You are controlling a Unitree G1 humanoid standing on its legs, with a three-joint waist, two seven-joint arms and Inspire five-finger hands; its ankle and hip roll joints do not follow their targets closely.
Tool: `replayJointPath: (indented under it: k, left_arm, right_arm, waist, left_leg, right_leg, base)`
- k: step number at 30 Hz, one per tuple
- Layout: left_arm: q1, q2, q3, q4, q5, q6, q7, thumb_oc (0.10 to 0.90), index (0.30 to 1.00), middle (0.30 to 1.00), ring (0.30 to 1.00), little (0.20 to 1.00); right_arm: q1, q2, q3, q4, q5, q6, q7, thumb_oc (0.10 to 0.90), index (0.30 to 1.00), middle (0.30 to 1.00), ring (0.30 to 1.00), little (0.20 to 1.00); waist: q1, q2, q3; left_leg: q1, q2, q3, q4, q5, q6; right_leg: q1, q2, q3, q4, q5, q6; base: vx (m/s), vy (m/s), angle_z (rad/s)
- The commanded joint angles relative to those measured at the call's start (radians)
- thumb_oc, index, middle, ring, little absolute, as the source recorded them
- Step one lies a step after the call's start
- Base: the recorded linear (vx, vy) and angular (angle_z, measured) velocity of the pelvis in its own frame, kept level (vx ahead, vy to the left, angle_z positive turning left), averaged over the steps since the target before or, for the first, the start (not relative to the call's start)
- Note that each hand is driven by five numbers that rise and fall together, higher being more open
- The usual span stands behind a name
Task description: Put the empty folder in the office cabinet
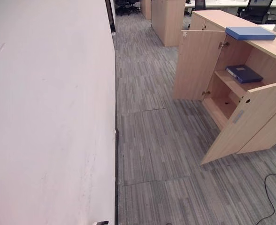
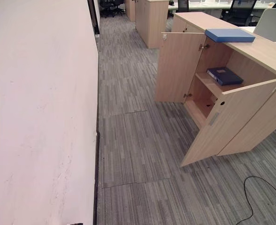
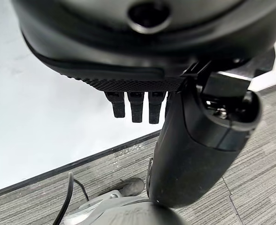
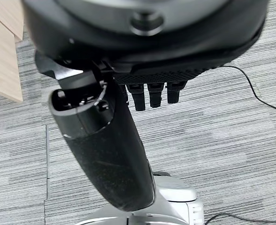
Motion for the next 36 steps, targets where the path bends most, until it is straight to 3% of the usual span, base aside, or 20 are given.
replayJointPath:
  k: [1,18,36]
  left_arm:
    - [-0.017,0.002,0.013,0.097,-0.028,0.017,-0.005,0.800,0.900,0.900,0.900,0.900]
    - [-0.017,0.014,0.024,0.124,-0.022,0.030,-0.049,0.800,0.900,0.900,0.900,0.900]
    - [-0.019,0.030,0.009,0.142,0.022,0.032,-0.042,0.800,0.900,0.900,0.900,0.900]
  right_arm:
    - [-0.044,-0.006,0.001,0.043,0.011,-0.011,-0.001,0.800,0.900,0.900,0.900,0.900]
    - [-0.035,0.012,0.029,0.037,-0.011,-0.013,0.021,0.800,0.900,0.900,0.900,0.900]
    - [-0.024,0.033,-0.026,0.047,0.124,-0.040,0.026,0.800,0.900,0.900,0.900,0.900]
  waist:
    - [-0.009,-0.034,-0.033]
    - [-0.009,-0.053,-0.056]
    - [-0.016,-0.062,-0.069]
  left_leg:
    - [0.008,-0.074,-0.062,-0.008,-0.119,-0.006]
    - [0.018,-0.072,-0.061,-0.008,-0.129,-0.008]
    - [0.026,-0.070,-0.056,-0.008,-0.137,-0.009]
  right_leg:
    - [0.026,0.019,0.008,0.008,-0.062,0.085]
    - [0.034,0.018,0.005,0.008,-0.066,0.087]
    - [0.039,0.018,0.006,0.008,-0.070,0.089]
  base:
    - [0.00,0.000,0.00]
    - [0.00,-0.001,0.00]
    - [0.00,0.000,0.00]
